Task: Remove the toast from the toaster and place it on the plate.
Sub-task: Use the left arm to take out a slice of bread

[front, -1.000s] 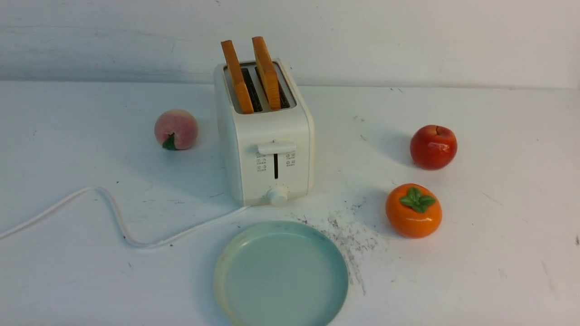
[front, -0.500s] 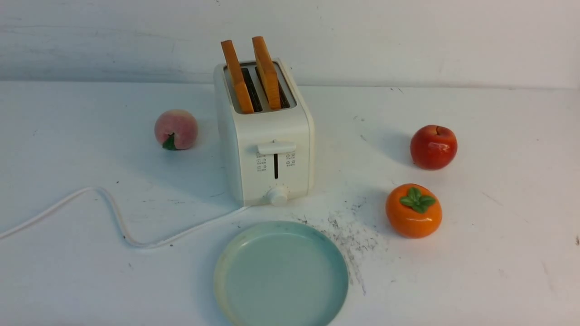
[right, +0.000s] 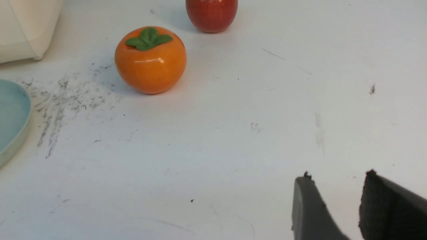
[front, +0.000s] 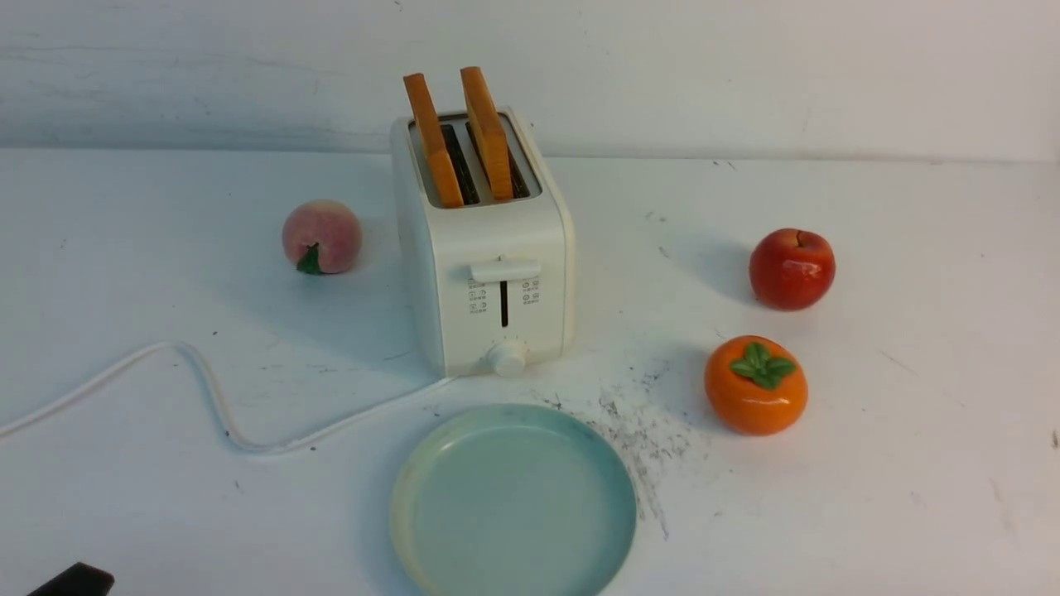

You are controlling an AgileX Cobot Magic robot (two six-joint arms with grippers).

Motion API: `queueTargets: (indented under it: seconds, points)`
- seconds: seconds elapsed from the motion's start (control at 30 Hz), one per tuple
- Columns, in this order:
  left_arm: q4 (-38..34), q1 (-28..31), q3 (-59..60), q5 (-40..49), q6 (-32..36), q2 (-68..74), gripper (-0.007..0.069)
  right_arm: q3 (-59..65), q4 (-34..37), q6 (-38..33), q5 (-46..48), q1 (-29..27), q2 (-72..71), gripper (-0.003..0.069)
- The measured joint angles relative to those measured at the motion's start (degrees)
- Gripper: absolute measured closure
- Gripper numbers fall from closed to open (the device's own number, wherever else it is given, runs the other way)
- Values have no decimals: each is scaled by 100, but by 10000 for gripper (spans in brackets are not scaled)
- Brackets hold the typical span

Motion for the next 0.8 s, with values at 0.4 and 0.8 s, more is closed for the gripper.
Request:
queueTargets:
  seconds: [0.4,0.8]
  points:
    - [-1759,0,0,-255,137,0,403,0,0,0,0,0,0,419]
    - [-1924,0,-1454,1195,2305,254,638,55,1285,677,-346,0,0,419]
